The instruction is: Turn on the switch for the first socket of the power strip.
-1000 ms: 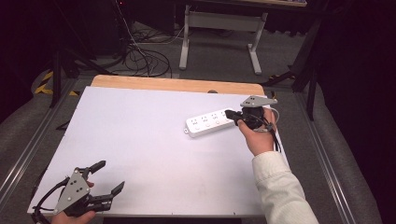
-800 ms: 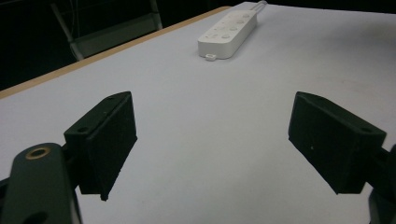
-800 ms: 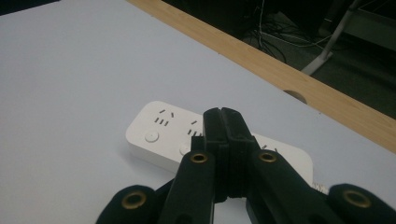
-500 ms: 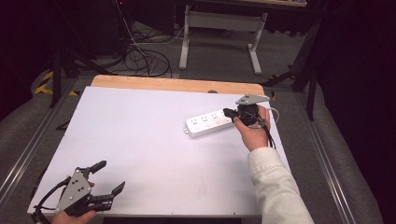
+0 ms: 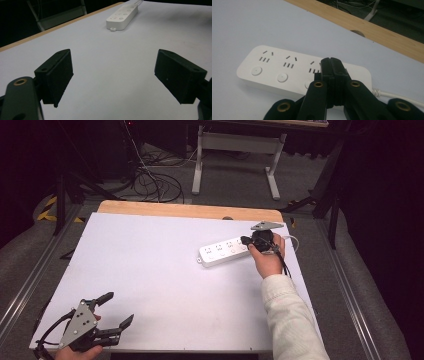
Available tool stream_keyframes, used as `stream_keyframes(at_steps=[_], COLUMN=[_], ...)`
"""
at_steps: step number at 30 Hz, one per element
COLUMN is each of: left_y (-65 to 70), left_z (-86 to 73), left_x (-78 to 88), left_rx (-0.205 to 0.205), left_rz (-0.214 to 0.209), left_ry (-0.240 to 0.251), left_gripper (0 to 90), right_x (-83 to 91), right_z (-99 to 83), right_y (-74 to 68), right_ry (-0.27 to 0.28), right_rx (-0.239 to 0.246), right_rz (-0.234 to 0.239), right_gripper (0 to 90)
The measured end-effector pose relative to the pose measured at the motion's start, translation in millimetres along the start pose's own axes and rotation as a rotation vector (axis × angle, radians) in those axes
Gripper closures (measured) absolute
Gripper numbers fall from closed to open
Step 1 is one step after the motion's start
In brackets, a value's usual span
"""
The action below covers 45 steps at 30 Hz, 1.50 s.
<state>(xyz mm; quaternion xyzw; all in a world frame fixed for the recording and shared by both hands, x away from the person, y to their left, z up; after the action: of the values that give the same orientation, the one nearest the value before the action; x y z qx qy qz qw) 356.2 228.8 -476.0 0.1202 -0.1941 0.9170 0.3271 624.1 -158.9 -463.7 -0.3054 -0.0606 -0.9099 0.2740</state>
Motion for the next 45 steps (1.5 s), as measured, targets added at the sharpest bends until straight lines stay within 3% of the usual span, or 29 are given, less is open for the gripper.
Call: stream_keyframes(at_steps=[6,19,34,45], left_y=[-0.2,-1.1,-0.7,-0.1], left_z=[-0.5,-0.9,-1.1,-0.8], left_x=[0.1,0.0,-0.1,-0.1], left_rx=[0.005,-0.001,0.002,0.004], left_rz=[0.001,0.003,0.002,0.002], left_ry=[-0.002,-0.005,-0.006,-0.003], left_gripper=[15.9,15.9,15.9,15.9], right_x=[-9.3,-23.9,-28.7,-30.1], right_z=[-5.2,-16.6,-22.0,-23.3], right_y=[6.5,10.8,15.2,15.5], right_ry=[-0.018,-0.094,-0.121,-0.107], right_rx=[-0.023,-0.021,-0.023,-0.010], right_rz=[-0.022,-0.046,-0.065,-0.078], right_gripper=[90.0,90.0,90.0,90.0])
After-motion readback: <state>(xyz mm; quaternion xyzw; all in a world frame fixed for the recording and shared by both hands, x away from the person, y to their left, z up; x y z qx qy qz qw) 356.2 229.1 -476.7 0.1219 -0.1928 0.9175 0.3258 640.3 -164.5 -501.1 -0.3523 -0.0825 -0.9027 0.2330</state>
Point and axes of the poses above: each handheld gripper's, and its own axes: x roughly backward along the jaws, z roughly out of its top, y roughly to its right, the point moved 7 cm from there along -x, roughly forward along the jaws, and after that the axes turned 8 degrees about -x, right-handed, at the moved point
